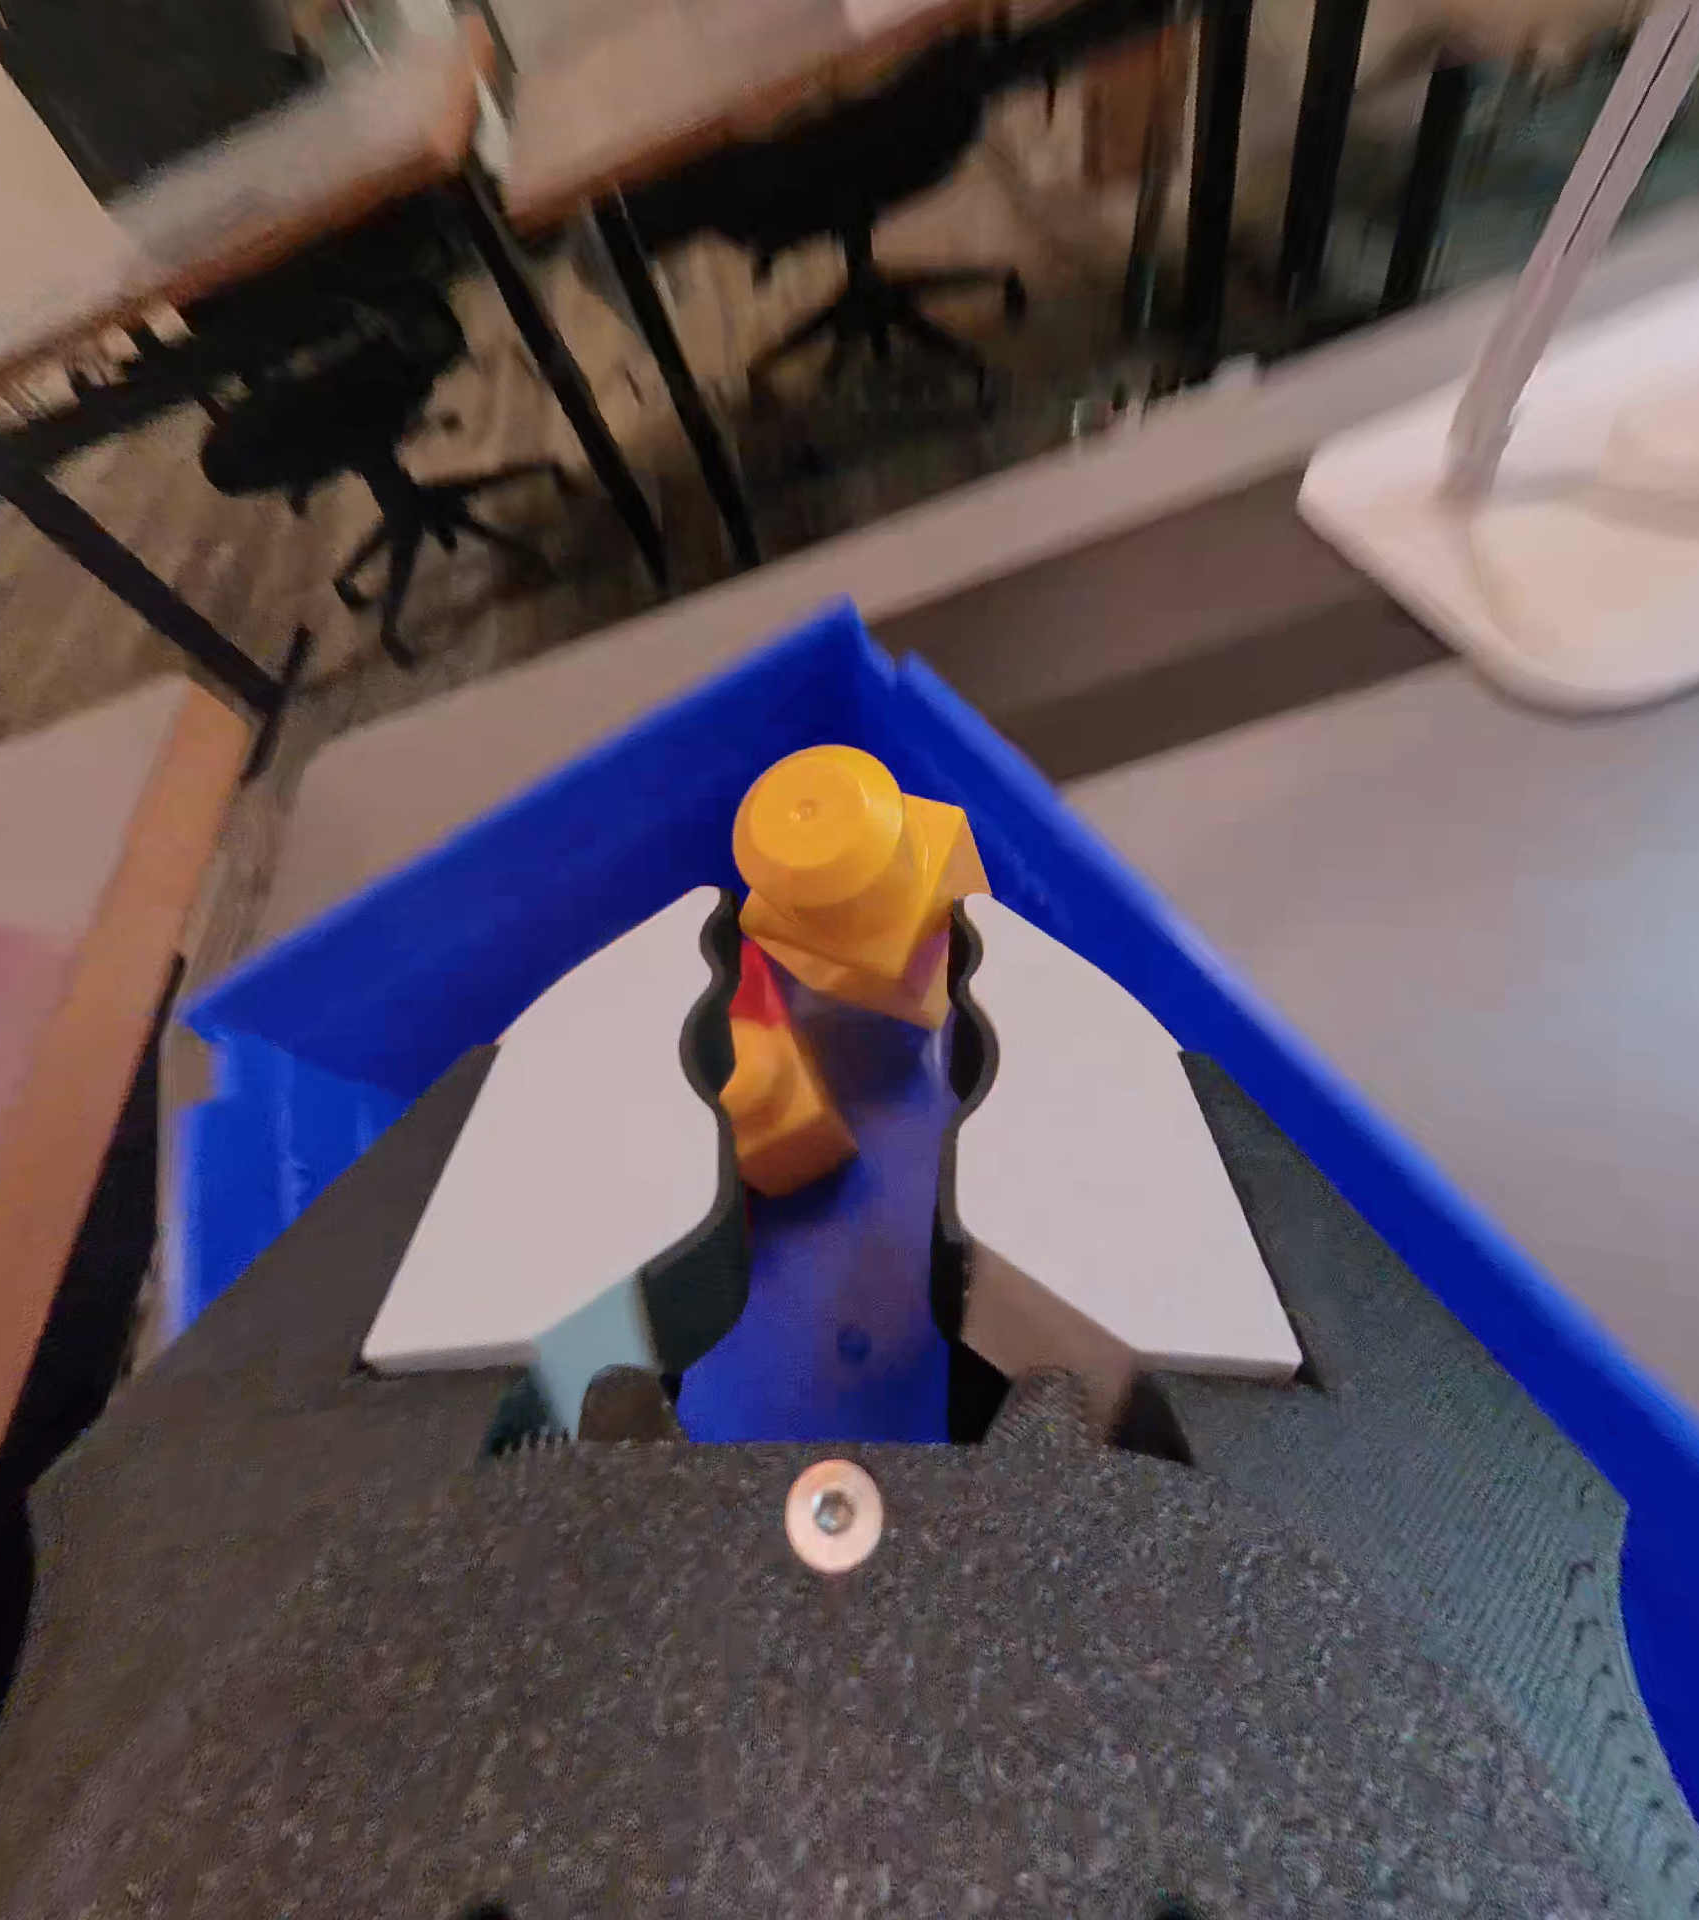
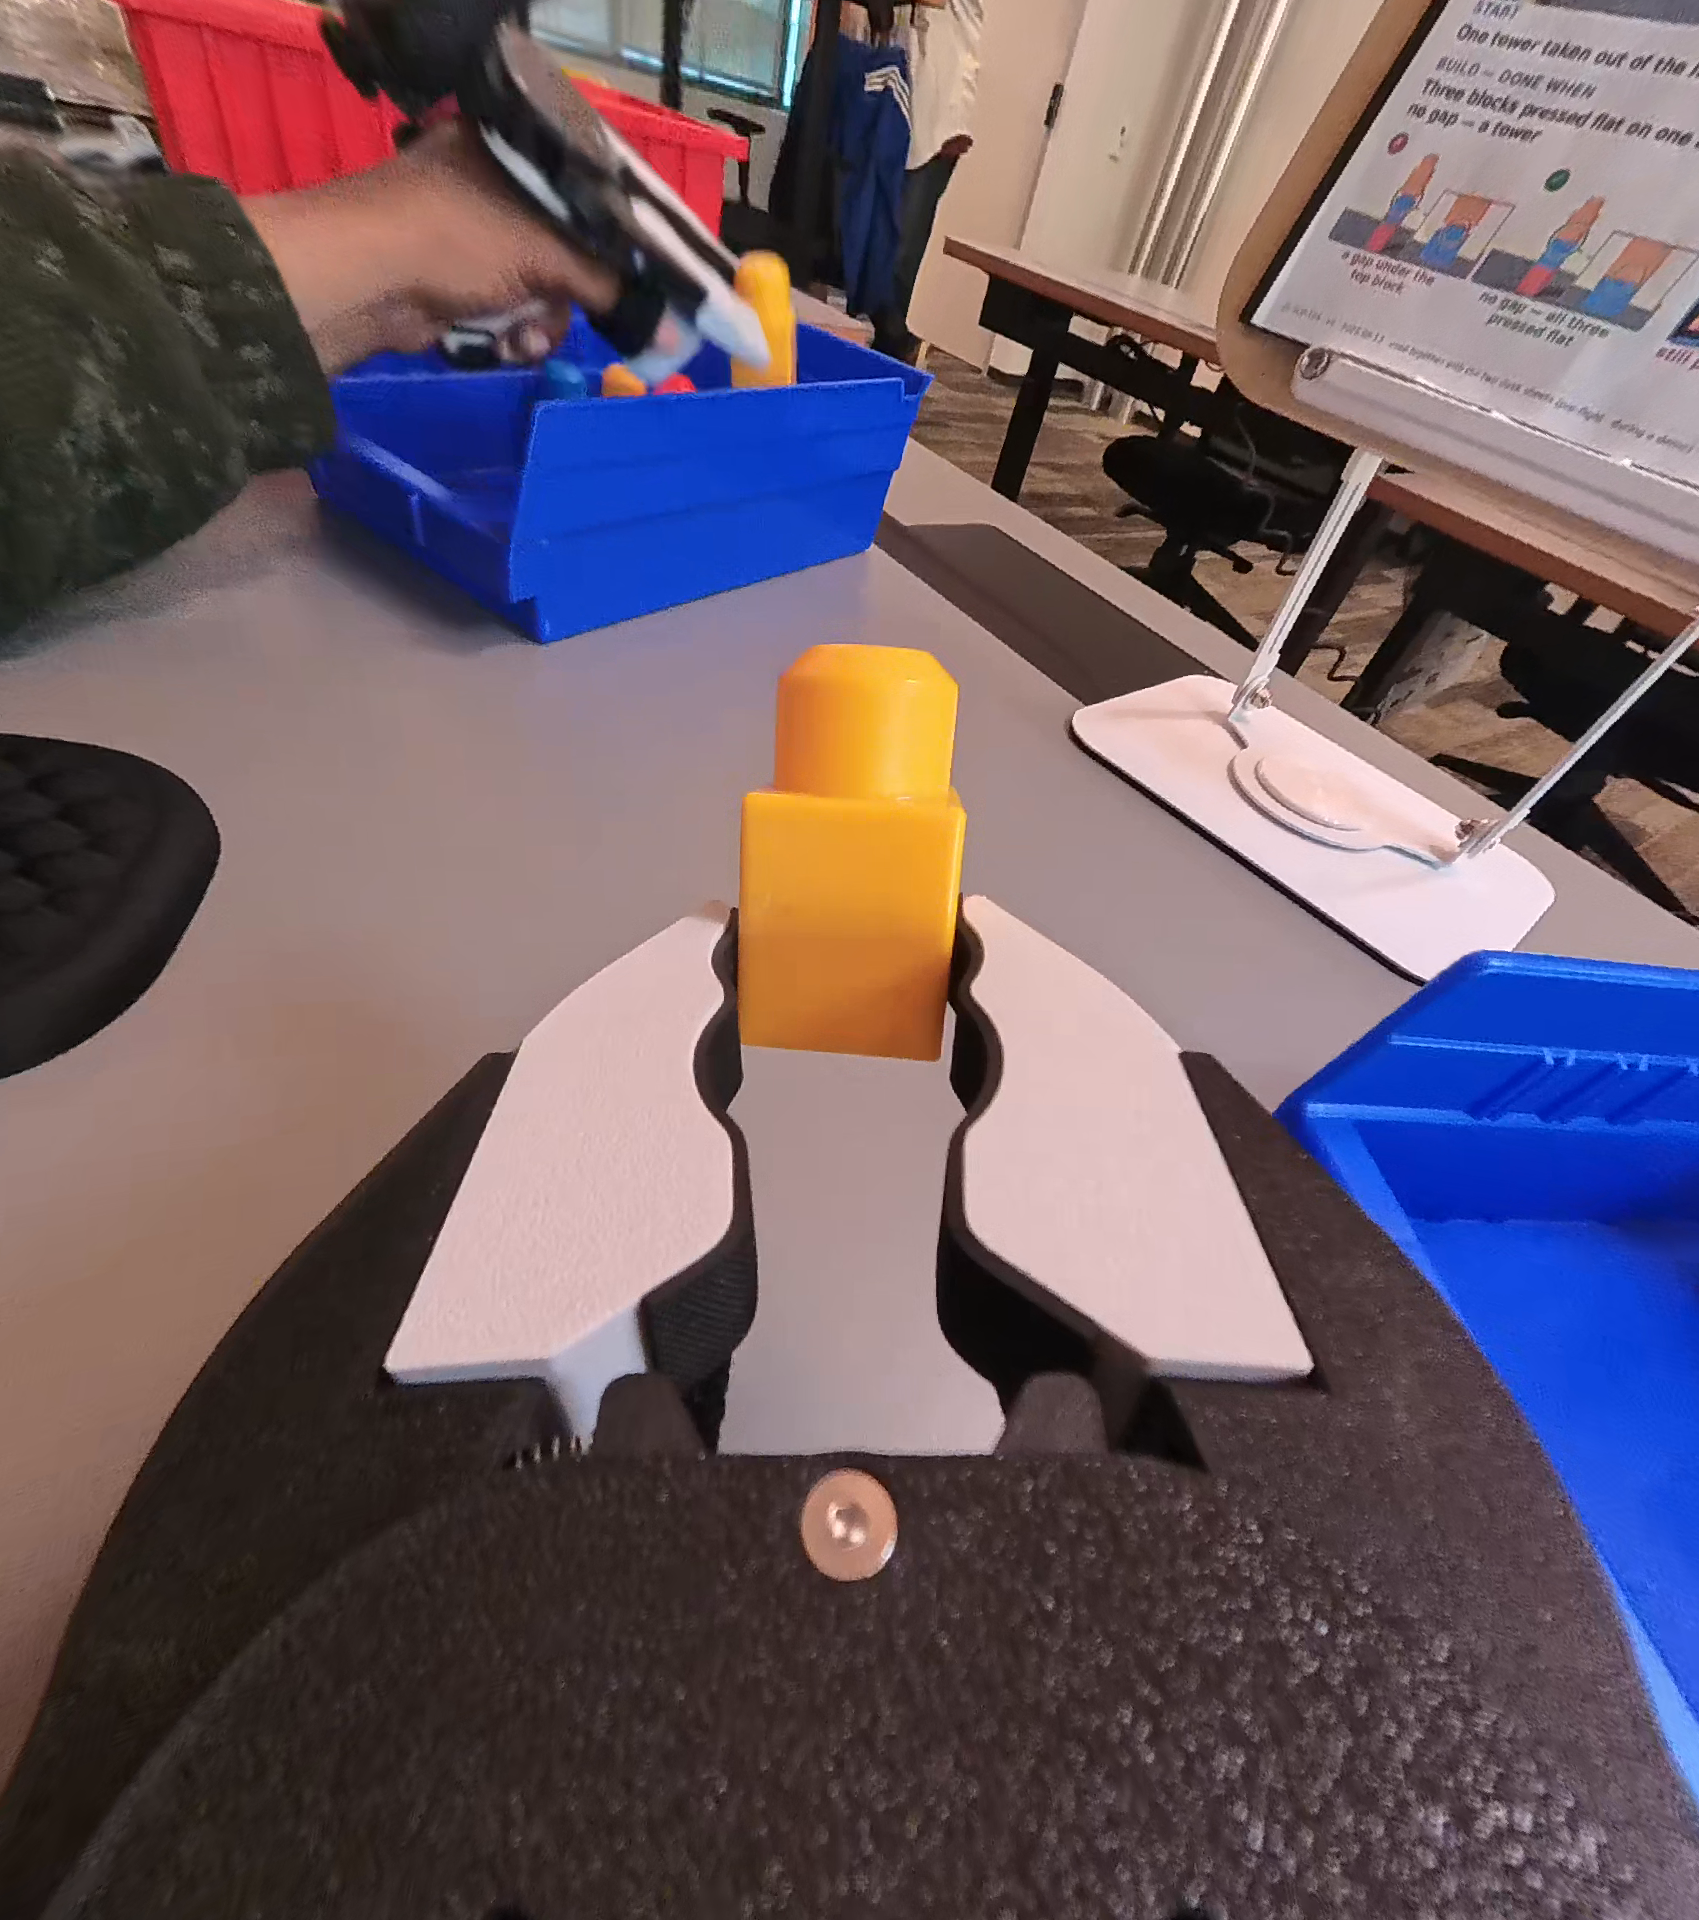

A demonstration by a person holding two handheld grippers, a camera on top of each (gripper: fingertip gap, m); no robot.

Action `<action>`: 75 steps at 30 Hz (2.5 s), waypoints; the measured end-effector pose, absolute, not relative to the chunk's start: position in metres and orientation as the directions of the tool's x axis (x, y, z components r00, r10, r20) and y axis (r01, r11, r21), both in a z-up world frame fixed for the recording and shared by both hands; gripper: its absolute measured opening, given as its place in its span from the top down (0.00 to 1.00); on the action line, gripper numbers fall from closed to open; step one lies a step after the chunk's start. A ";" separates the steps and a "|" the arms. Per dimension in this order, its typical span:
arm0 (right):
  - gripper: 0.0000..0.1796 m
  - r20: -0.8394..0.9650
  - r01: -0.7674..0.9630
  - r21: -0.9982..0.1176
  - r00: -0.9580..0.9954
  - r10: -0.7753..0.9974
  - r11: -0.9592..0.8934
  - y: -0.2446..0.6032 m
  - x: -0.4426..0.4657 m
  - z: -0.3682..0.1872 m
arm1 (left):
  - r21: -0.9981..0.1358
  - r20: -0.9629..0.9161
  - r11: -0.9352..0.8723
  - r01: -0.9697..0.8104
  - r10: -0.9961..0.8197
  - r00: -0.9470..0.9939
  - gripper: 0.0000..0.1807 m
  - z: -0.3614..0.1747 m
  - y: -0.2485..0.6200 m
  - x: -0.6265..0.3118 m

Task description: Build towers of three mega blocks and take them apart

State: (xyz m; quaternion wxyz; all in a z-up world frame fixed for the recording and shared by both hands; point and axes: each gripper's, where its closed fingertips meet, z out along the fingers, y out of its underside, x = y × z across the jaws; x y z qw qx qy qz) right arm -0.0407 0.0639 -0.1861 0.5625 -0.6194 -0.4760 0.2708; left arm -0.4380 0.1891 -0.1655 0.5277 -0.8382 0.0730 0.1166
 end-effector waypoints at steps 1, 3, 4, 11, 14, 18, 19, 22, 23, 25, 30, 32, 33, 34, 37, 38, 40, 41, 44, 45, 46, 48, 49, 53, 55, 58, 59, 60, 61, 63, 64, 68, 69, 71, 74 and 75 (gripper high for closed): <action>0.79 0.196 0.282 -0.956 0.400 0.895 0.083 0.064 -0.041 -0.186 | -0.905 -0.247 -0.357 -0.229 0.003 0.969 0.79 -0.139 0.184 -0.431; 0.79 0.191 0.283 -0.956 0.396 0.898 0.078 0.064 -0.041 -0.187 | -0.963 -0.188 -0.183 -0.198 -0.067 0.980 0.79 -0.085 0.169 -0.401; 0.79 0.192 0.285 -0.955 0.393 0.899 0.079 0.064 -0.042 -0.188 | -0.979 -0.162 -0.100 -0.177 -0.144 0.976 0.79 -0.060 0.159 -0.378; 0.79 0.208 0.278 -0.955 0.367 0.907 0.107 0.058 -0.045 -0.185 | -0.982 -0.182 0.166 -0.087 -0.735 0.653 0.79 -0.006 0.071 -0.185; 0.79 0.202 0.268 -0.958 0.365 0.909 0.105 0.058 -0.044 -0.184 | -0.988 -0.154 0.118 -0.102 -0.850 0.504 0.79 -0.040 0.053 -0.111; 0.79 0.189 0.252 -0.963 0.363 0.912 0.099 0.058 -0.042 -0.182 | -0.988 -0.115 0.059 -0.143 -0.900 0.419 0.79 -0.101 0.045 -0.048; 0.79 0.185 0.247 -0.964 0.359 0.915 0.098 0.057 -0.042 -0.181 | -0.988 -0.110 0.052 -0.146 -0.899 0.424 0.80 -0.113 0.045 -0.042; 0.80 0.185 0.259 -0.961 0.340 0.922 0.098 0.055 -0.043 -0.184 | -0.986 -0.101 0.039 -0.161 -0.913 0.394 0.81 -0.134 0.037 -0.038; 0.80 0.184 0.257 -0.961 0.326 0.927 0.101 0.053 -0.044 -0.184 | -0.988 -0.098 0.045 -0.145 -0.916 0.389 0.81 -0.134 0.033 -0.039; 0.80 0.171 0.246 -0.964 0.292 0.941 0.099 0.048 -0.047 -0.184 | -0.990 -0.090 0.042 -0.135 -0.923 0.373 0.81 -0.134 0.028 -0.042; 0.80 0.177 0.229 -0.966 0.238 0.955 0.122 0.037 -0.052 -0.183 | -0.992 -0.095 0.060 -0.110 -0.934 0.344 0.81 -0.133 0.017 -0.045; 0.80 0.172 0.211 -0.969 0.223 0.959 0.125 0.034 -0.052 -0.181 | -0.995 -0.072 0.046 -0.087 -0.942 0.327 0.81 -0.133 0.015 -0.046; 0.80 0.167 0.200 -0.972 0.214 0.962 0.124 0.032 -0.052 -0.179 | -0.996 -0.062 0.039 -0.077 -0.947 0.317 0.81 -0.133 0.015 -0.046; 0.80 0.163 0.188 -0.974 0.205 0.965 0.124 0.031 -0.052 -0.177 | -0.997 -0.055 0.035 -0.068 -0.950 0.308 0.81 -0.132 0.014 -0.047; 0.80 0.158 0.155 -0.979 0.189 0.969 0.129 0.028 -0.051 -0.172 | -0.999 -0.042 0.031 -0.041 -0.957 0.289 0.81 -0.131 0.012 -0.048; 0.80 0.158 0.152 -0.980 0.187 0.970 0.130 0.027 -0.051 -0.171 | -0.999 -0.040 0.032 -0.036 -0.957 0.286 0.81 -0.131 0.012 -0.048; 0.80 0.161 0.151 -0.979 0.183 0.970 0.134 0.026 -0.051 -0.171 | -0.999 -0.046 0.041 -0.025 -0.960 0.277 0.81 -0.130 0.011 -0.048; 0.80 0.160 0.147 -0.980 0.178 0.971 0.134 0.025 -0.051 -0.170 | -0.999 -0.046 0.043 -0.018 -0.962 0.270 0.81 -0.130 0.010 -0.048; 0.80 0.149 0.135 -0.982 0.161 0.976 0.128 0.022 -0.051 -0.168 | -0.998 -0.055 0.050 -0.024 -0.965 0.258 0.78 -0.132 0.009 -0.047; 0.80 0.140 0.125 -0.985 0.155 0.978 0.121 0.022 -0.051 -0.167 | -0.998 -0.065 0.056 -0.040 -0.960 0.273 0.79 -0.134 0.011 -0.048; 0.80 0.124 0.109 -0.988 0.148 0.981 0.109 0.020 -0.050 -0.164 | -0.996 -0.076 0.062 -0.060 -0.956 0.284 0.79 -0.138 0.013 -0.048; 0.80 0.114 0.101 -0.990 0.146 0.983 0.100 0.020 -0.049 -0.162 | -0.996 -0.066 0.049 -0.069 -0.959 0.274 0.79 -0.143 0.013 -0.046; 0.80 0.124 0.111 -0.988 0.150 0.981 0.108 0.020 -0.049 -0.162 | -0.997 -0.058 0.041 -0.069 -0.962 0.266 0.79 -0.144 0.012 -0.045; 0.80 0.141 0.168 -0.979 0.141 0.980 0.117 0.018 -0.052 -0.171 | -0.994 -0.083 0.062 -0.088 -0.962 0.261 0.75 -0.148 0.010 -0.041; 0.80 0.125 0.195 -0.976 0.116 0.985 0.101 0.015 -0.055 -0.177 | -0.992 -0.100 0.077 -0.101 -0.962 0.255 0.72 -0.149 0.009 -0.039; 0.80 0.119 0.229 -0.969 0.092 0.989 0.096 0.011 -0.058 -0.185 | -0.985 -0.134 0.104 -0.135 -0.962 0.237 0.80 -0.157 0.005 -0.037; 0.80 0.119 0.233 -0.968 0.086 0.989 0.096 0.010 -0.058 -0.186 | -0.981 -0.158 0.126 -0.145 -0.958 0.239 0.80 -0.158 0.005 -0.037; 0.80 0.115 0.231 -0.969 0.081 0.990 0.093 0.009 -0.059 -0.185 | -0.979 -0.173 0.139 -0.148 -0.954 0.246 0.80 -0.157 0.005 -0.037; 0.80 0.107 0.220 -0.972 0.078 0.991 0.088 0.009 -0.058 -0.184 | -0.982 -0.169 0.138 -0.132 -0.952 0.257 0.80 -0.153 0.006 -0.039; 0.80 0.073 0.170 -0.984 0.070 0.995 0.061 0.008 -0.056 -0.175 | -0.995 -0.093 0.095 -0.006 -0.961 0.261 0.80 -0.133 0.007 -0.047; 0.80 0.044 0.124 -0.992 0.061 0.997 0.036 0.008 -0.054 -0.168 | -0.996 -0.035 0.054 0.073 -0.968 0.247 0.80 -0.122 0.008 -0.054; 0.80 -0.112 -0.123 -0.986 -0.011 0.994 -0.112 0.009 -0.038 -0.130 | -0.946 0.120 -0.054 0.320 -0.974 0.191 0.80 -0.095 0.013 -0.075; 0.80 -0.136 -0.164 -0.977 -0.020 0.990 -0.138 0.010 -0.035 -0.124 | -0.937 0.143 -0.078 0.341 -0.975 0.170 0.80 -0.094 0.013 -0.075; 0.80 -0.157 -0.197 -0.968 -0.025 0.987 -0.159 0.012 -0.032 -0.120 | -0.932 0.162 -0.101 0.347 -0.975 0.150 0.80 -0.097 0.010 -0.067; 0.80 -0.170 -0.203 -0.963 -0.046 0.984 -0.176 0.006 -0.038 -0.119 | -0.937 0.173 -0.119 0.328 -0.975 0.142 0.80 -0.109 0.005 -0.049; 0.80 -0.180 -0.209 -0.960 -0.059 0.982 -0.188 0.003 -0.040 -0.118 | -0.941 0.175 -0.126 0.313 -0.976 0.133 0.80 -0.112 0.003 -0.043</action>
